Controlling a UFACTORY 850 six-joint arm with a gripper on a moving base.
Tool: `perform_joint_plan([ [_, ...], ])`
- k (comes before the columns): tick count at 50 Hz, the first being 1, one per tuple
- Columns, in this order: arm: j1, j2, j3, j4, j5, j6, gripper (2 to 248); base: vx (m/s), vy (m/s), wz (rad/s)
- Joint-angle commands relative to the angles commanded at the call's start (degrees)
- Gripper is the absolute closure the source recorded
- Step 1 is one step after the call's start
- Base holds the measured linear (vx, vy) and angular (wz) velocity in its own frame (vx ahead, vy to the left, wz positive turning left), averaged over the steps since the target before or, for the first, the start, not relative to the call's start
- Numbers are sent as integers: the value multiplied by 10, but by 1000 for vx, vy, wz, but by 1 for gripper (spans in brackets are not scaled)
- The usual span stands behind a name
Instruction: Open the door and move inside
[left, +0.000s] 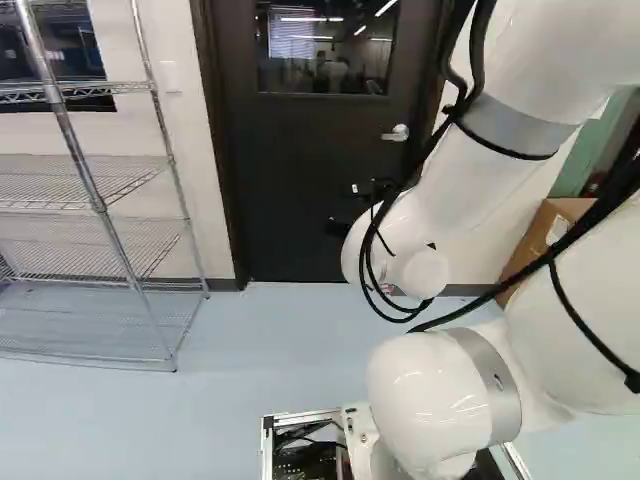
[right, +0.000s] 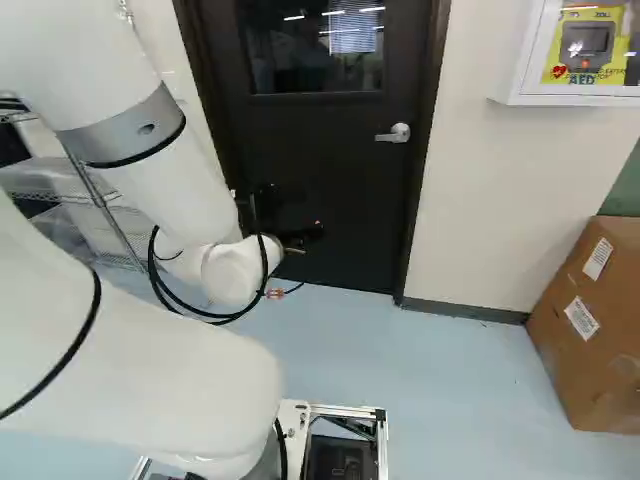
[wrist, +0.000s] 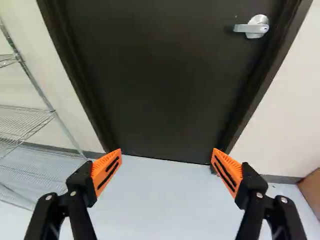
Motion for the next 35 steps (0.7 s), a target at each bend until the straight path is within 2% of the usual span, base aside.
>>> perform_joint_plan([
  [21, 0, 0, 0, 0, 0, 0, 3, 110, -7, -325],
  [35, 0, 0, 0, 0, 0, 0, 3, 90, 67, -51],
])
